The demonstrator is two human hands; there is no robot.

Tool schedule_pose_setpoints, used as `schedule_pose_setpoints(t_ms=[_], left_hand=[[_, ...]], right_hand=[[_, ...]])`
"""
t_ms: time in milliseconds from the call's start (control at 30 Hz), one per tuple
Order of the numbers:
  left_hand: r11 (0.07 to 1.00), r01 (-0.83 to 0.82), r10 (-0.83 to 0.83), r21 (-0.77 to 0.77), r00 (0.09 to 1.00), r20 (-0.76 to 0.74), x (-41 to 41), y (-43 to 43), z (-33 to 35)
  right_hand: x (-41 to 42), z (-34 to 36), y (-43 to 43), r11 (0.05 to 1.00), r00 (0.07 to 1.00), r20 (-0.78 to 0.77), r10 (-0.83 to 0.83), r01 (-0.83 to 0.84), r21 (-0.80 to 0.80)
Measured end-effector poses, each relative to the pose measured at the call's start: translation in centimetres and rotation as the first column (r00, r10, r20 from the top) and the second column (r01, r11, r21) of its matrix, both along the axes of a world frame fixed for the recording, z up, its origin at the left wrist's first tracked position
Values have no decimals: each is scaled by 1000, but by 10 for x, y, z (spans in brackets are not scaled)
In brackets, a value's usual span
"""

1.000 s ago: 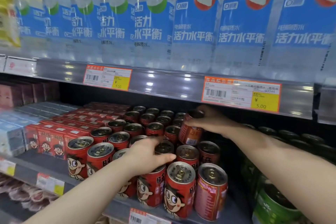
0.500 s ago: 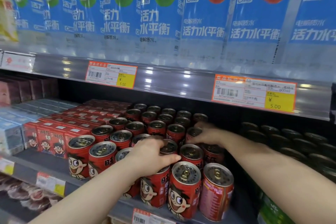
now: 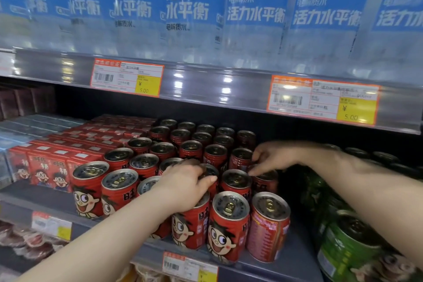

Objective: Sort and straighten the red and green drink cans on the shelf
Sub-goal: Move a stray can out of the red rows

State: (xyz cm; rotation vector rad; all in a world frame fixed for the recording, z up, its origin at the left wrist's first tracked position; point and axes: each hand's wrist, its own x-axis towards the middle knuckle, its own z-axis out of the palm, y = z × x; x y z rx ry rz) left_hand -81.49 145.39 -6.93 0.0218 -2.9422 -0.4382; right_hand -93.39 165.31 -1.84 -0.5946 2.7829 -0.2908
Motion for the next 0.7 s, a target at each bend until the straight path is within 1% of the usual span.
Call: schedule_pose_setpoints(t_ms=[33,100,167,233,333,533,700], left_hand=[[1000,10,-10,-5,1000,-13,1,1,1],[1000,20,-20,-23,999,-25,2,3,3],[999,25,-26,-46,999,-29,3,3,3],[998,31,-32,-57,999,-28,2,3,3],[998,41,-42,-43,999,-23,2,3,3],[998,50,-51,-30,998,-31,2,3,2],[999,42,-42,-28,999,-19,3,3,3]], right_hand=[[2,-5,2,1000,999,51,-11,10,13],[7,-14,7,997,991,132,-34,42,-61],[10,-14,10,991,986,161,-42,62,-118],[15,-11,13,993,984,173,-35,54,-104],[19,-9,15,995,968,251,-14,38,-90],[37,-4,19,996,969,246,-1,24,-88],[43,2,15,1000,964,265,2,-1,-5]])
